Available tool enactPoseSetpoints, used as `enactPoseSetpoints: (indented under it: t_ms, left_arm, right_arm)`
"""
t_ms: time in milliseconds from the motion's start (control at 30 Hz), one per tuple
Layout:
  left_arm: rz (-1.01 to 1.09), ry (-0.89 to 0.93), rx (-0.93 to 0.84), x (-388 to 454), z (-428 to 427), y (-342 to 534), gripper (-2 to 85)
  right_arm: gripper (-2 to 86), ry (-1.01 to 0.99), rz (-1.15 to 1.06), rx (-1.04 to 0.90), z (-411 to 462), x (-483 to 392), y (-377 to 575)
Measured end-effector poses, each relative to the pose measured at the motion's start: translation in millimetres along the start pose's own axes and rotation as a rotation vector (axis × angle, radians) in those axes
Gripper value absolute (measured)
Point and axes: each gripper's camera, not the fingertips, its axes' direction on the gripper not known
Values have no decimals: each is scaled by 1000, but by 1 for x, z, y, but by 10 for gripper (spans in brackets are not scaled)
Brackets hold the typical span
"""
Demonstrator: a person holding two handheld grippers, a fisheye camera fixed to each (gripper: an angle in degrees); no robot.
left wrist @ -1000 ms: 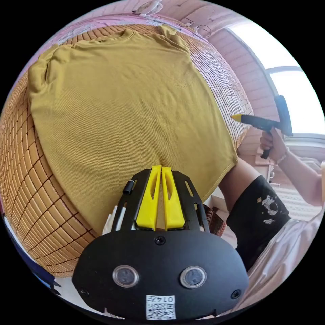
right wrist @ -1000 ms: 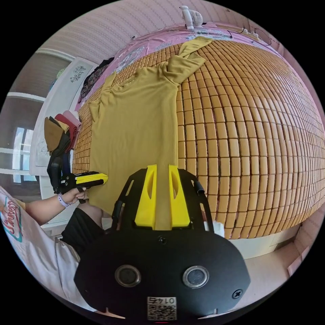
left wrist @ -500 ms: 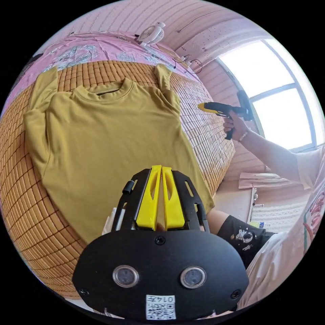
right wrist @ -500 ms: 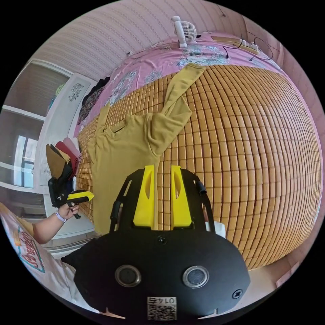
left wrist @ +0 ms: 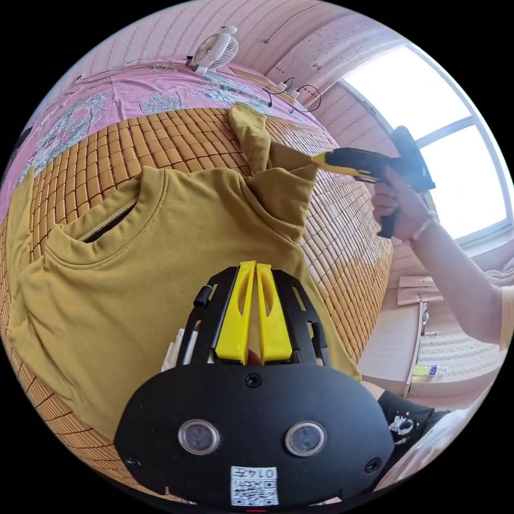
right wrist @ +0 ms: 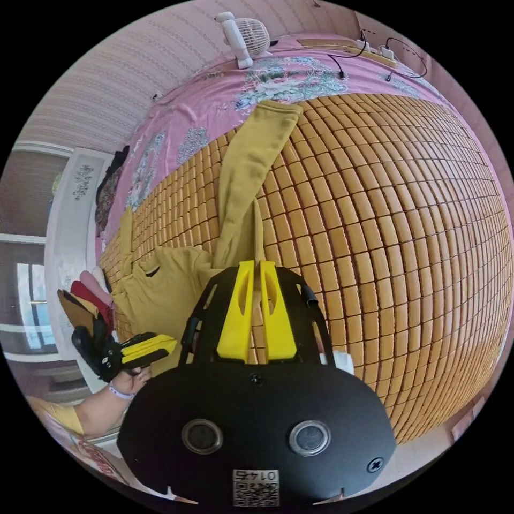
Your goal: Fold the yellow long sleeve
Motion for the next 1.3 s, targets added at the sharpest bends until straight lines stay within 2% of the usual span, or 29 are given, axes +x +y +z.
enactPoseSetpoints:
  t_ms: [100,200,300,400,533,633,767,800,833,967,1067,1100,1167,1267,1300]
  left_arm:
    - [13,-22,26,-1,6,-6,-10]
    - [22,-44,47,-3,7,-14,-10]
    - [33,-13,56,-7,11,-30,-10]
    - [45,-40,77,-11,22,-47,-9]
    - [42,-56,-16,-13,57,-63,-4]
    - [156,-95,-150,6,86,-72,4]
    - [186,-147,-160,11,102,-75,-3]
    - [174,-133,-155,8,103,-76,-4]
    - [144,-95,-149,2,104,-76,-6]
    - [110,-46,-133,-7,101,-78,-9]
    - [176,-30,-35,0,80,-83,-10]
    - [183,-6,-8,1,75,-85,-10]
    - [197,92,92,7,59,-98,-10]
    - [236,62,150,21,58,-115,-10]
    - [240,39,154,24,59,-118,-10]
  right_arm:
    - [11,-177,-136,64,-54,-32,48]
    - [43,-226,-252,-92,-56,-58,98]
    - [109,-154,-156,-157,-47,-38,124]
    - [115,-79,-3,-58,-52,-5,122]
    - [119,-43,97,64,-39,6,86]
    - [129,15,143,114,-13,-3,55]
    - [91,109,180,-15,34,-7,31]
    - [48,165,191,38,28,-8,36]
    - [24,121,180,57,21,-7,43]
    - [11,58,200,155,-31,0,87]
    - [12,174,193,334,-109,-9,155]
    - [16,267,200,371,-138,-12,184]
    - [26,346,245,371,-170,-6,219]
    - [50,364,361,366,-199,28,260]
    - [55,427,422,361,-203,43,272]
